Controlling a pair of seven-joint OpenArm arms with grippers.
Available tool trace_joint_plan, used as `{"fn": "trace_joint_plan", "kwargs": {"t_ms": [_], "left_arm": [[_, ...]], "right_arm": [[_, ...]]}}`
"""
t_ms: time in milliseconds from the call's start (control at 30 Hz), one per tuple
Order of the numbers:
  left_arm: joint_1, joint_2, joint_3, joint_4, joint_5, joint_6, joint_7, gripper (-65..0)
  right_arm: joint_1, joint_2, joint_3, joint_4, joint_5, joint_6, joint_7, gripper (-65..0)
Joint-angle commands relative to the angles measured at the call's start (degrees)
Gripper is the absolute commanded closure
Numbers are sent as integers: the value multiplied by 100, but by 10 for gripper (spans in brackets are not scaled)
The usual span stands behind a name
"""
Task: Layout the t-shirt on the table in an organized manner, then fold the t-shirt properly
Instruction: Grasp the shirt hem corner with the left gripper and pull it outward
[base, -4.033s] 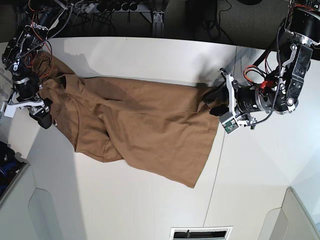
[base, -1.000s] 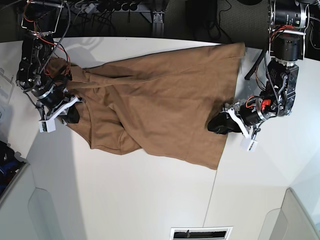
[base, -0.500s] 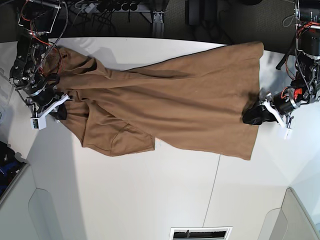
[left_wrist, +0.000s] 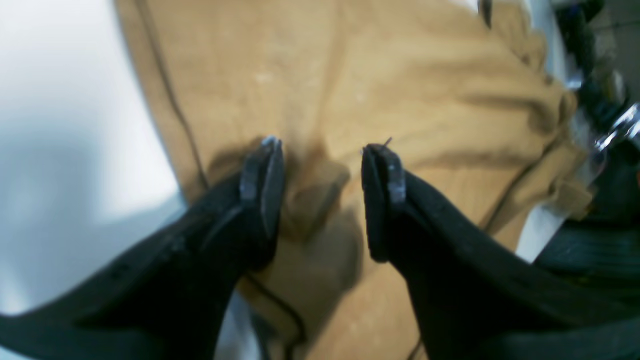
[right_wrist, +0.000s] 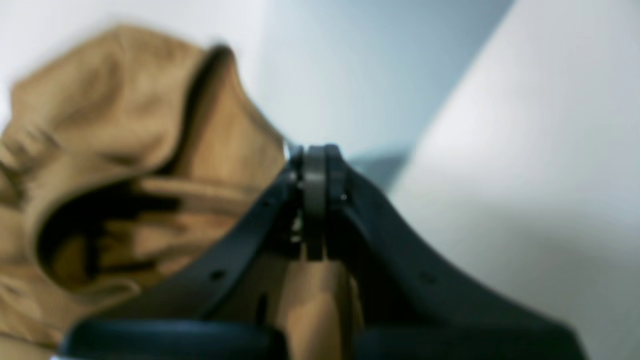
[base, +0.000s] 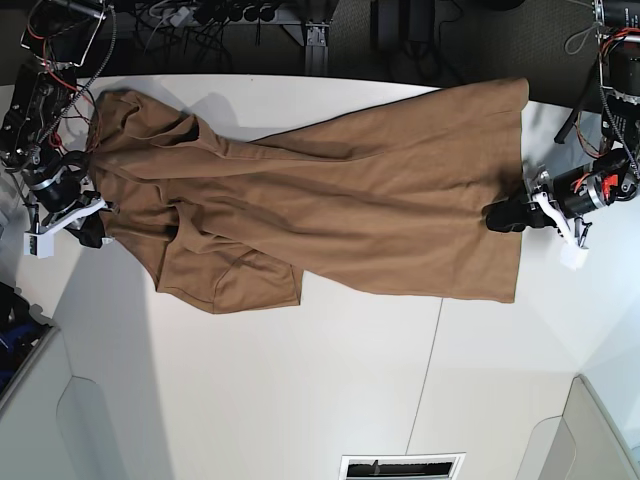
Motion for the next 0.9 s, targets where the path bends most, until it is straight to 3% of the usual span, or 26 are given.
{"fn": "trace_joint_plan", "kwargs": {"t_ms": [0, 167, 267, 300, 500, 700, 867], "left_arm": [[-144, -160, -262, 304, -125, -58, -164, -288], [-302, -210, -761, 719, 817, -58, -820, -288], [-435, -205, -699, 588, 1344, -58, -1314, -288], [-485, -201, -664, 518, 1451, -58, -1403, -288], [-990, -24, -409, -295, 1784, -58, -1414, -288], [-1233, 2, -227, -986, 1897, -58, -1480, -288], [-1370, 0, -227, -1360, 2542, 44, -1873, -288]], "right_arm": [[105, 114, 146, 144, 190, 4, 140, 0], [173, 66, 579, 151, 595, 4, 142, -23], [249, -2, 610, 149, 592, -42, 166, -265], [267, -48, 588, 146, 584, -42, 212, -299], [337, -236, 160, -57, 289, -149, 382, -307], [345, -254, -197, -662, 315, -297, 527, -390], [343, -446, -199, -1045, 313, -195, 678, -390]]}}
